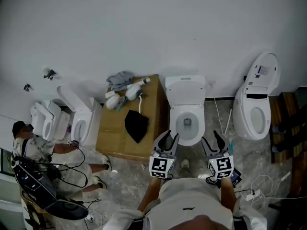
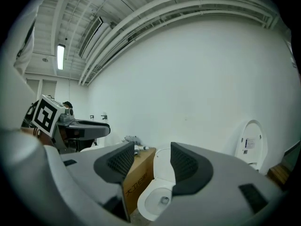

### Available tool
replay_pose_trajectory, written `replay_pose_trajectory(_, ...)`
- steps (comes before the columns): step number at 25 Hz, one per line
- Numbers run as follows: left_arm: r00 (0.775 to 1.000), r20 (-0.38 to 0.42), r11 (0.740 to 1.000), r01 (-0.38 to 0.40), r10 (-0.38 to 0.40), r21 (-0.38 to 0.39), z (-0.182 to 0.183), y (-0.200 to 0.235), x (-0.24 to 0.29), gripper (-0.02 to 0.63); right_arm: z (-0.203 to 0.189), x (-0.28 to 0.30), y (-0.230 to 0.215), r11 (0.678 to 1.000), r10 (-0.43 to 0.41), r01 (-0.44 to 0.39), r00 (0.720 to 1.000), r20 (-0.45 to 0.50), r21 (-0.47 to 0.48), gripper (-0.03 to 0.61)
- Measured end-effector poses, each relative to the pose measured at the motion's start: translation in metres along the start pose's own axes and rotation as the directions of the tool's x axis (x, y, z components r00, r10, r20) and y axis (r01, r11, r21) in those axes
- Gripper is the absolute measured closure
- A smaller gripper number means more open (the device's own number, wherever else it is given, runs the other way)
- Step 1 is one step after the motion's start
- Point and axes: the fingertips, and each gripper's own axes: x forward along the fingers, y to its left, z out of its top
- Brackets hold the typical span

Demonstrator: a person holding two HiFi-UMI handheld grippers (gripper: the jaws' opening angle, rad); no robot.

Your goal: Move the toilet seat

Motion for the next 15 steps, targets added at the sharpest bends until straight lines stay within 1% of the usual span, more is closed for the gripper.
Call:
replay_pose_trajectory(3,1.0,-0.001,1.0,0.011,-0.011,-0.01,-0.002,0.026,0.02,0.479,0.005,0.029,-0.002,1.0,-0.015,0.015,1.0,-0.008,0.0,0.324)
replay_pose_trajectory(7,0.999,0.007,0.999,0.034,-0.034,-0.004,-0.001,0.049,0.042,0.479,0.011,0.056,-0.005,0.999,-0.04,0.04,0.999,-0.014,-0.005,0.324)
replay_pose_trajectory(11,0.999,0.014,0.999,0.049,-0.049,-0.019,-0.006,0.065,0.058,0.479,0.011,0.074,-0.008,0.998,-0.06,0.06,0.998,-0.029,-0.009,0.324)
replay_pose_trajectory(15,0.999,0.002,0.998,0.054,-0.054,-0.044,-0.015,0.073,0.068,0.479,0.006,0.083,-0.012,0.997,-0.071,0.071,0.996,-0.051,-0.007,0.324)
